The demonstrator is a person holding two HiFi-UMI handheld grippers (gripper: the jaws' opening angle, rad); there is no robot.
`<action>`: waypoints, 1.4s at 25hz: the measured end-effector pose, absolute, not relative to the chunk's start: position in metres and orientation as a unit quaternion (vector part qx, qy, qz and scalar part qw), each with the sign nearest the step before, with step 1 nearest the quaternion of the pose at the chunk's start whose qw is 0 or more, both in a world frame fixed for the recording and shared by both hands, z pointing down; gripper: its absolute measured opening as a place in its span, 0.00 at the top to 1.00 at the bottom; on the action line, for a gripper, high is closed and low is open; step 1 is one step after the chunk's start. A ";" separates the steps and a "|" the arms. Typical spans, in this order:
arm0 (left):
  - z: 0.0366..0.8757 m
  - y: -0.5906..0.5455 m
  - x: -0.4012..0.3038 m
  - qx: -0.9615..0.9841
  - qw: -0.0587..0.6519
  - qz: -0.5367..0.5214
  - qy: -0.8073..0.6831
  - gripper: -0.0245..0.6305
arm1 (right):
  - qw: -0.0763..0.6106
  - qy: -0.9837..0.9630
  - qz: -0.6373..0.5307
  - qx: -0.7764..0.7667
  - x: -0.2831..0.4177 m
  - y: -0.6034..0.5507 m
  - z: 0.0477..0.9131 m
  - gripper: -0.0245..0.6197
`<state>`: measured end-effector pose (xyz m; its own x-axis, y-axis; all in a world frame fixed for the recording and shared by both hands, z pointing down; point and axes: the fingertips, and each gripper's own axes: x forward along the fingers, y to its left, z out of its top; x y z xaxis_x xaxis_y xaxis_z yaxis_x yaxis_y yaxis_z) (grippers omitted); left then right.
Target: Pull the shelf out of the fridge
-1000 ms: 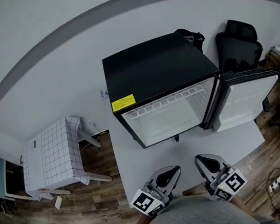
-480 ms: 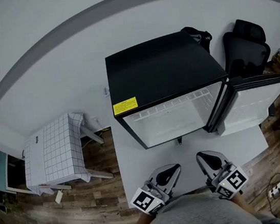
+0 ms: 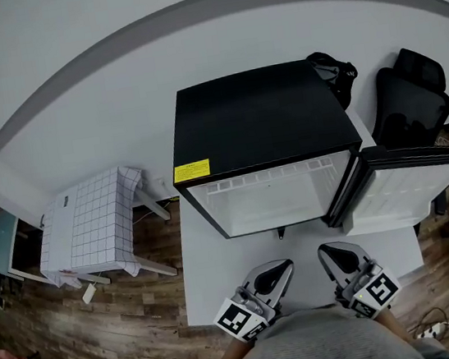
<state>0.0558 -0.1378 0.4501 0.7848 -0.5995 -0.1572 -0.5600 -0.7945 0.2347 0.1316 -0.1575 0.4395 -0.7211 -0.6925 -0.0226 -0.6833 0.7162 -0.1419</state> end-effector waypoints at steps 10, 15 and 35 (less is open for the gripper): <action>0.451 -0.142 0.086 0.936 0.082 -0.114 -0.322 0.95 | 0.040 0.941 -0.050 -0.333 0.149 -0.163 0.436 0.94; 0.450 -0.145 0.089 0.935 0.083 -0.115 -0.325 0.95 | 0.037 0.945 -0.056 -0.321 0.147 -0.161 0.437 0.94; 0.454 -0.154 0.088 0.943 0.083 -0.100 -0.307 0.95 | 0.039 0.938 -0.051 -0.340 0.146 -0.168 0.437 0.94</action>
